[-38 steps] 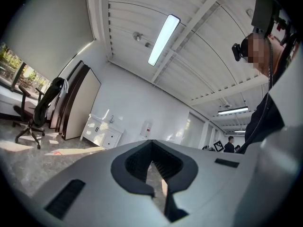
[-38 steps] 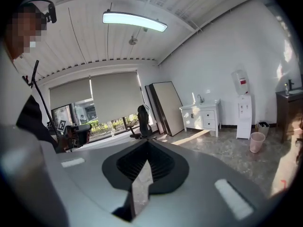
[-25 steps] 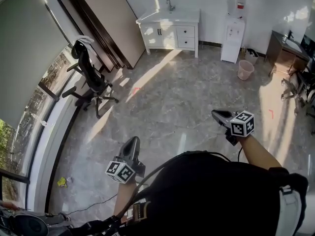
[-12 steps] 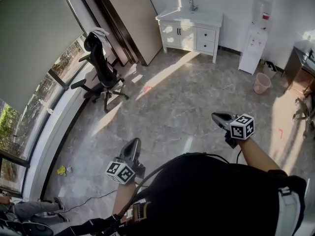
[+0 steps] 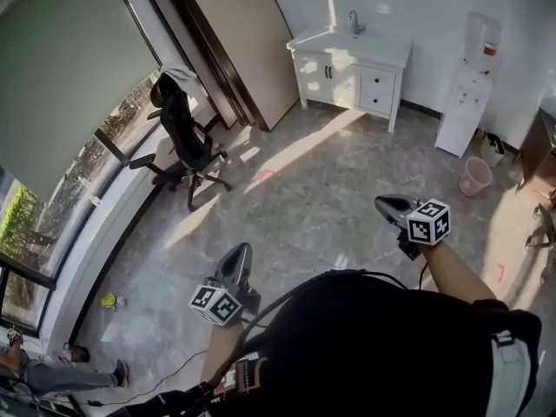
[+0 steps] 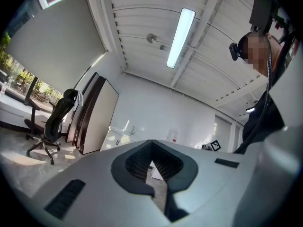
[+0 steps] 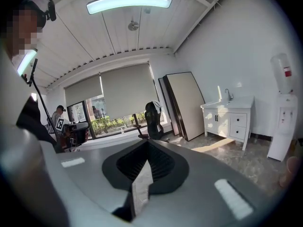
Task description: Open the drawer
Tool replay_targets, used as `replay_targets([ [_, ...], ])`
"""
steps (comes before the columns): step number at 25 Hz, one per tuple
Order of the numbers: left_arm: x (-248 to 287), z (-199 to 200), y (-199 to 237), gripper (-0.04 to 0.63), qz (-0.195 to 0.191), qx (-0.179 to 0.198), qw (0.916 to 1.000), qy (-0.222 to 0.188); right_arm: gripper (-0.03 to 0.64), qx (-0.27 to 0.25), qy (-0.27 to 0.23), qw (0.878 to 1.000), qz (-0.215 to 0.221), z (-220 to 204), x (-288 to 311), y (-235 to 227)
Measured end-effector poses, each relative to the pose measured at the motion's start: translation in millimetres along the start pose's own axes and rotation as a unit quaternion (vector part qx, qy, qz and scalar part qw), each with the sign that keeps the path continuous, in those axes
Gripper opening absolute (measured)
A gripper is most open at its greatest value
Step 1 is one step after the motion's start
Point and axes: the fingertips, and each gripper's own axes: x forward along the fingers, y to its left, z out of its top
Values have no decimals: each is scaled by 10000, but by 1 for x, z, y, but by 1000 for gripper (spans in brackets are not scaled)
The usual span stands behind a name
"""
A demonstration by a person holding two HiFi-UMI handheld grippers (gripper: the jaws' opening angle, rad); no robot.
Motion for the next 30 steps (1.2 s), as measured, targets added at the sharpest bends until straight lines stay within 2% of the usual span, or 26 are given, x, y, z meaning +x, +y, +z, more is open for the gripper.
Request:
replay_targets([
  [6, 57, -17, -4, -9, 53, -22, 9998, 215, 2, 181, 16, 9998, 7, 2, 9, -61],
  [11, 89, -13, 21, -9, 21, -92, 9997, 237, 2, 315, 57, 9994, -118, 2, 23, -89],
  [15, 118, -15, 43, -9, -209, -164, 9992, 303, 2, 336, 61, 9990, -295, 7, 41, -104],
  [19, 148, 0, 88, -9, -465, -187, 9982, 343, 2, 326, -32, 9979, -553, 26, 76, -115],
  [24, 170, 37, 157, -9, -698, -96, 9969, 353, 2, 288, -200, 9964, -772, 57, 135, -110],
  [30, 178, 79, 246, -9, -690, -86, 9967, 420, 2, 238, -259, 9963, -786, 91, 220, -95],
])
